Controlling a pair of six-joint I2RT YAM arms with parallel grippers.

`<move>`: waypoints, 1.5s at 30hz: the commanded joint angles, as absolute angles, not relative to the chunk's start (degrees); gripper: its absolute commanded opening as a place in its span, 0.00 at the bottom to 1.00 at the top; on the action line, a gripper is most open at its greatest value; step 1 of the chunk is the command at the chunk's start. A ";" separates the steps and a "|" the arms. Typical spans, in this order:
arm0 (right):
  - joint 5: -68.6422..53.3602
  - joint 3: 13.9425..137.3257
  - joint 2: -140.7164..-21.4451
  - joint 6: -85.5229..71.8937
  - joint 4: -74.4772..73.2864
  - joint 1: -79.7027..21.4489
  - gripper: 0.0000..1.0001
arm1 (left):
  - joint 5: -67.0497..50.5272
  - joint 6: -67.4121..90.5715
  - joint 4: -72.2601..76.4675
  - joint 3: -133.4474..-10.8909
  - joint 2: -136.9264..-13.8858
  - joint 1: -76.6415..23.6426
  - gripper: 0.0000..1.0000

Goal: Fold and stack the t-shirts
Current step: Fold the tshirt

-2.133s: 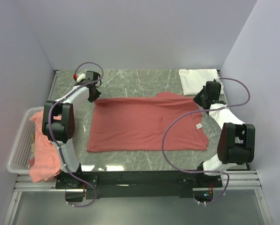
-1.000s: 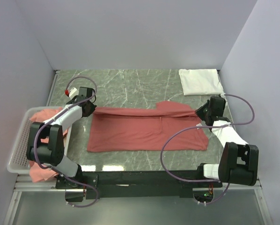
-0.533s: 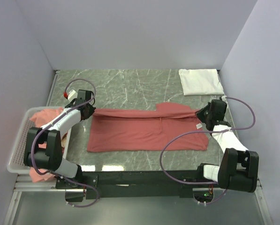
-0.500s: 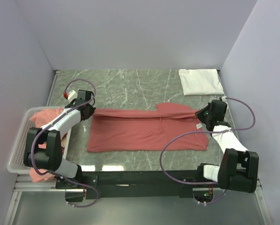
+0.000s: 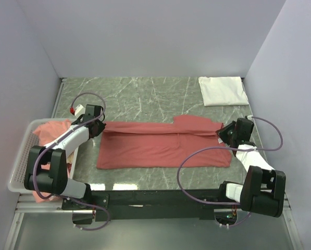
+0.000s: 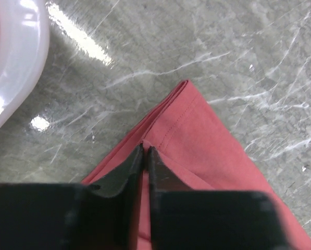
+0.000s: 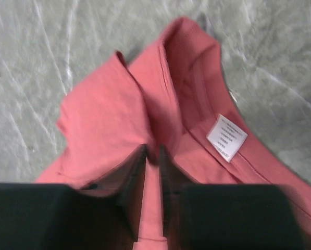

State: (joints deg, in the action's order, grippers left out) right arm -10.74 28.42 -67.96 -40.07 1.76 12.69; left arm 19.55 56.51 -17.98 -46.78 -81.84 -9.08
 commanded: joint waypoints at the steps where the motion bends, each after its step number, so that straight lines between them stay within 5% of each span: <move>1: -13.36 27.16 -66.71 -41.40 4.48 13.80 0.27 | 19.34 56.95 -16.00 -45.27 -78.49 -8.88 0.16; 4: -13.27 27.95 -66.18 -40.09 2.64 13.89 0.56 | 19.51 56.51 -15.64 -44.04 -75.33 -8.88 0.47; 8: -14.06 34.07 -67.41 -36.57 -2.26 12.75 0.63 | 19.60 55.46 -16.70 -44.91 -72.07 -8.88 0.54; 26: 9.56 78.73 -108.27 -23.99 -25.12 -9.75 0.59 | 11.43 53.62 -15.46 -55.80 -87.26 -17.30 0.45; 31: 15.29 76.47 -107.58 -24.43 -23.91 -7.39 0.59 | 10.20 52.65 -15.21 -59.06 -90.18 -20.57 0.45; 45: 0.18 69.70 -105.20 -27.16 -17.67 -0.36 0.59 | 9.40 52.29 -15.38 -65.83 -97.82 -25.22 0.43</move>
